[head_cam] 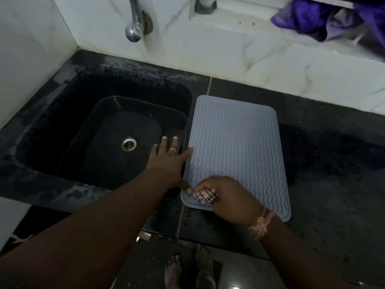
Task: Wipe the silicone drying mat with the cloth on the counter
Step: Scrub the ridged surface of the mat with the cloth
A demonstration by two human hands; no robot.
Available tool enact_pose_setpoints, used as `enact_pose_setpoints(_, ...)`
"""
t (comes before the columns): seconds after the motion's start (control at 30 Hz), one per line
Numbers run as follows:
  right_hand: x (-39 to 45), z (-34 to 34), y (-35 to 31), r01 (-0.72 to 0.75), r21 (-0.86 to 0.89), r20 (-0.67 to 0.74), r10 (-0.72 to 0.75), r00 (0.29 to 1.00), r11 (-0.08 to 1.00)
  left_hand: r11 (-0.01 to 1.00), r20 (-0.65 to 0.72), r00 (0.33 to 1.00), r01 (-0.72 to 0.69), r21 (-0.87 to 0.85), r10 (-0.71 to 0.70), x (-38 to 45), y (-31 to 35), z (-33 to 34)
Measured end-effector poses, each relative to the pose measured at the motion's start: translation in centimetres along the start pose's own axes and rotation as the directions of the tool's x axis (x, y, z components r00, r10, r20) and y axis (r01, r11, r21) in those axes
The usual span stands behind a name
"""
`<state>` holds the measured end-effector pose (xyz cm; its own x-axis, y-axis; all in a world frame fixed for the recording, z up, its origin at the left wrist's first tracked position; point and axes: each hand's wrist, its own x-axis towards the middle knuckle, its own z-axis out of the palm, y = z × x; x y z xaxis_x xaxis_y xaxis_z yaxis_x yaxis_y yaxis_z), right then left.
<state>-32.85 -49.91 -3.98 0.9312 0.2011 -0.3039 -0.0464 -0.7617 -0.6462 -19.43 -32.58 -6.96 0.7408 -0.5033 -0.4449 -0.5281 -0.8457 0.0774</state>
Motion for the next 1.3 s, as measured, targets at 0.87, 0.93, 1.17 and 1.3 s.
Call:
enact_pose_setpoints(0.87,-0.1,1.5,-3.8,-0.135,0.083,0.0,0.135,0.991,0.987,0.984,-0.185,0.975,0.097,-0.148,-0.124,-6.6,1.4,2.7)
enact_pose_setpoints(0.93,0.4,0.7,-3.1,-0.189,0.264,0.087,0.172,0.981,0.946,0.978,-0.201,0.97,0.098,-0.185,-0.136,-7.6,1.4,3.1)
enact_pose_setpoints(1.17,9.1,-4.2,0.0,-0.122,0.186,-0.269,0.17,0.948,0.975,0.918,-0.285,0.931,0.108,-0.381,-0.228,-11.6,1.8,5.3)
enact_pose_setpoints(1.3,12.1,-3.5,-0.5,-0.141,-0.185,-0.282,0.085,0.956,0.973,0.924,-0.317,0.903,0.177,-0.34,-0.289,-11.9,2.6,5.1)
